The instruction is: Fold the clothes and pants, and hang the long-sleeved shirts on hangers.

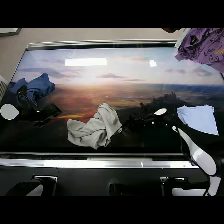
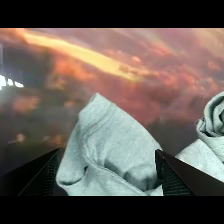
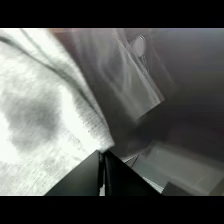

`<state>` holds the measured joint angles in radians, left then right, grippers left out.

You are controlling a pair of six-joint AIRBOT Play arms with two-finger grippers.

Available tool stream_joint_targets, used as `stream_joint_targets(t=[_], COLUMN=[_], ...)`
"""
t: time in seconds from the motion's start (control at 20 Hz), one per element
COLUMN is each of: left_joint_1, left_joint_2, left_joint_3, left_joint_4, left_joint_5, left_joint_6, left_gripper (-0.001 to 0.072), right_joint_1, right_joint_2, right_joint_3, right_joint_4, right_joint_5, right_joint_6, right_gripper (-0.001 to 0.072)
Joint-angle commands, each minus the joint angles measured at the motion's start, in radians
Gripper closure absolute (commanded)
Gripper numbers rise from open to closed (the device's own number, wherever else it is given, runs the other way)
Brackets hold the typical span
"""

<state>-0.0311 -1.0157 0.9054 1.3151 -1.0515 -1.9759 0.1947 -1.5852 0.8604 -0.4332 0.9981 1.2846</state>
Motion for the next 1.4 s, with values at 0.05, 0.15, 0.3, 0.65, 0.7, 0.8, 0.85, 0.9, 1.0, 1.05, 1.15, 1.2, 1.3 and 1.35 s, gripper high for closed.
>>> stream_joint_targets(t=[0.05, 0.15, 0.3, 0.65, 0.7, 0.8, 0.85, 0.9, 1.0, 1.05, 1.15, 1.2, 1.3, 1.35], left_joint_1=[0.065, 0.108, 0.151, 0.161, 0.160, 0.160, 0.160, 0.159, 0.159, 0.153, 0.128, 0.109, 0.079, 0.072], left_joint_2=[0.000, 0.000, -0.001, -0.001, -0.001, -0.002, -0.005, -0.016, -0.053, -0.075, -0.127, -0.150, -0.173, -0.172], left_joint_3=[-0.035, -0.106, -0.248, -0.431, -0.442, -0.457, -0.460, -0.460, -0.460, -0.460, -0.459, -0.459, -0.456, -0.454], left_joint_4=[-0.038, -0.103, -0.248, -0.367, -0.368, -0.375, -0.382, -0.397, -0.466, -0.504, -0.557, -0.568, -0.568, -0.578], left_joint_5=[-0.021, -0.002, 0.064, 0.151, 0.151, 0.156, 0.159, 0.163, 0.175, 0.182, 0.197, 0.205, 0.209, 0.208], left_joint_6=[0.075, 0.146, 0.294, 0.429, 0.435, 0.457, 0.465, 0.482, 0.536, 0.563, 0.599, 0.608, 0.615, 0.634], left_gripper=[0.0025, 0.0026, 0.0026, 0.0028, 0.0028, 0.0029, 0.0029, 0.0029, 0.0030, 0.0031, 0.0082, 0.0149, 0.0512, 0.0696], right_joint_1=[0.000, 0.000, 0.000, 0.000, 0.000, 0.000, 0.000, 0.000, 0.000, 0.000, 0.000, 0.000, 0.000, 0.000], right_joint_2=[0.107, 0.175, 0.254, 0.306, 0.306, 0.306, 0.306, 0.306, 0.306, 0.309, 0.325, 0.336, 0.363, 0.375], right_joint_3=[0.001, 0.001, 0.001, 0.001, 0.001, 0.001, 0.001, 0.001, 0.001, 0.001, 0.001, 0.001, 0.001, 0.001], right_joint_4=[-0.137, -0.208, -0.256, -0.270, -0.270, -0.270, -0.270, -0.271, -0.270, -0.270, -0.271, -0.272, -0.294, -0.308], right_joint_5=[0.009, 0.013, 0.020, 0.056, 0.061, 0.068, 0.069, 0.069, 0.069, 0.069, 0.062, 0.056, 0.041, 0.035], right_joint_6=[0.078, 0.123, 0.158, 0.207, 0.209, 0.209, 0.210, 0.216, 0.223, 0.224, 0.224, 0.224, 0.245, 0.257], right_gripper=[0.0687, 0.0686, 0.0686, 0.0686, 0.0686, 0.0686, 0.0686, 0.0686, 0.0686, 0.0686, 0.0686, 0.0686, 0.0686, 0.0686])
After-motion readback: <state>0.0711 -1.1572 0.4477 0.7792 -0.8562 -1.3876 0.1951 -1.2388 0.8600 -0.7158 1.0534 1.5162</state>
